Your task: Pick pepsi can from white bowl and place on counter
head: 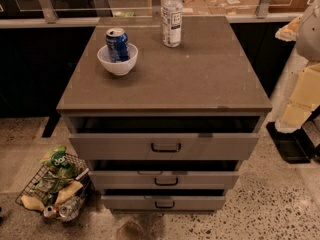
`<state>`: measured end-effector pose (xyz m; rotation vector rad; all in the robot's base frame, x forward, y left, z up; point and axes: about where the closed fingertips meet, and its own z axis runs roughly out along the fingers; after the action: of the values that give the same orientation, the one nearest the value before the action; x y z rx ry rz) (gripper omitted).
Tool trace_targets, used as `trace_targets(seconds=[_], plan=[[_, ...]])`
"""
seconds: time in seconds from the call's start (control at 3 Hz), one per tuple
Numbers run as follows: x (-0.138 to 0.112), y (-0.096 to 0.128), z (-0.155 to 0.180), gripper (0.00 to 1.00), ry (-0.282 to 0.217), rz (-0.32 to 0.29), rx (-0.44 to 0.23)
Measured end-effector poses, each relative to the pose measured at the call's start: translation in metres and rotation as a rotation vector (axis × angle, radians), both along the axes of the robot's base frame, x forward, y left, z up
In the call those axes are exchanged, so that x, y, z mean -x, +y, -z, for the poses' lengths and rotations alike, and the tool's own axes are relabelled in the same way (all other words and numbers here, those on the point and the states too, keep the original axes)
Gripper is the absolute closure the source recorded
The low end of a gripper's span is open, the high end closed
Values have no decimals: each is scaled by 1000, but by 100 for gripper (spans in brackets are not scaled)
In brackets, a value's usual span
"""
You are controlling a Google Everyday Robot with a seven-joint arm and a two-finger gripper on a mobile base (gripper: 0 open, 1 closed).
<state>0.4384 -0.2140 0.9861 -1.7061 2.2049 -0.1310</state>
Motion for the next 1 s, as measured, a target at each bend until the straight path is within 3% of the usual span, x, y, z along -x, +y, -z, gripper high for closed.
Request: trace_targets(seconds=[0.33,0.67,1.0], plan=[[-2,1,0,0,-3,1,-5],[-39,13,-4,0,-59,23,-129],[-82,36,-11,0,-137,42,-314]])
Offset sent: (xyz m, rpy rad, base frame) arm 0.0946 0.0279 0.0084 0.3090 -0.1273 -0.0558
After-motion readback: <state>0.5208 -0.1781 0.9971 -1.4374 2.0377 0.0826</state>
